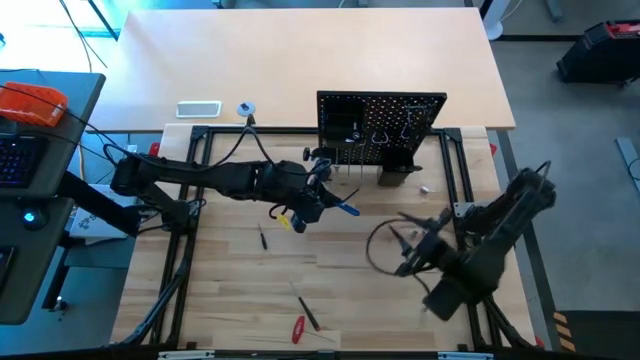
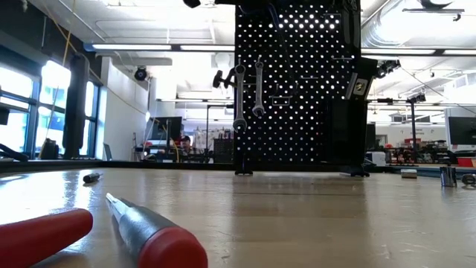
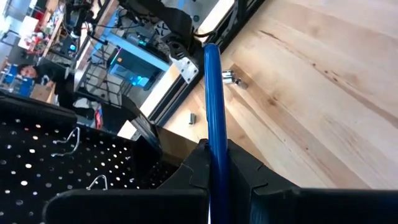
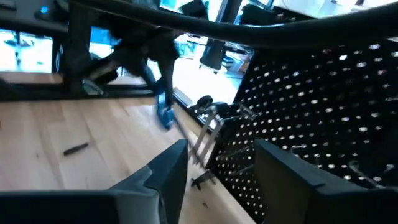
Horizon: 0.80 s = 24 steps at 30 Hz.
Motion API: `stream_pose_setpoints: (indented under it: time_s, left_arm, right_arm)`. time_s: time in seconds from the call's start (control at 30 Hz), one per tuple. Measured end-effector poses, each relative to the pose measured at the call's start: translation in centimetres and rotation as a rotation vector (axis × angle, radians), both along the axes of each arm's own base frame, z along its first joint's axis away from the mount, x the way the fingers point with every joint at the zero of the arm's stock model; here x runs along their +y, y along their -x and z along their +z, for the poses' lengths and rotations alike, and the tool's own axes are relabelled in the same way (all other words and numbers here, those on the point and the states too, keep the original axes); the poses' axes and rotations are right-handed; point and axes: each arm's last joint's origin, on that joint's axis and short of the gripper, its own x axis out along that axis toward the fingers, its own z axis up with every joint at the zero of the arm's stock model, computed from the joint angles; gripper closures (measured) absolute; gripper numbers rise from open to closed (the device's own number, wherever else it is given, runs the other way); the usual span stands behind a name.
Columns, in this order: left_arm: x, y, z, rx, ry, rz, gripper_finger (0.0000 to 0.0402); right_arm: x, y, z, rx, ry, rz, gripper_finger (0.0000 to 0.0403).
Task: Hang tools onto peg board
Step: Hang the blue L-shaped hex key onto the pegboard
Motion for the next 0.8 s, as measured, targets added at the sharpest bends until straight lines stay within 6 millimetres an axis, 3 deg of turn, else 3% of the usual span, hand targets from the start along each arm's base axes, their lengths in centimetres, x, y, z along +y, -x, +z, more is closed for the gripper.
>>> stream_pose_setpoints:
  time_s: [0.2, 0.4, 0.6, 0.8]
  left_arm:
    - [0.1, -0.1, 0.1, -0.015, 0.008, -0.019, 0.0390]
    - [0.8, -0.3, 0.4, -0.049, 0.052, -0.042, 0.0390]
    - [2.0, -0.3, 0.5, -0.066, 0.118, -0.008, 0.0390]
    - [2.8, -0.5, 0.9, -0.109, 0.178, 0.018, 0.0390]
  right_arm:
    - [-2.1, 1.6, 3.1, 0.012, -0.086, 0.030, 0.0195]
    - [-4.5, 0.5, 6.0, 0.152, -0.154, 0.165, 0.0194]
    - [-7.9, -0.1, 9.2, 0.161, -0.190, 0.386, 0.0194]
    - [-10.1, -2.7, 8.6, 0.235, -0.205, 0.407, 0.0194]
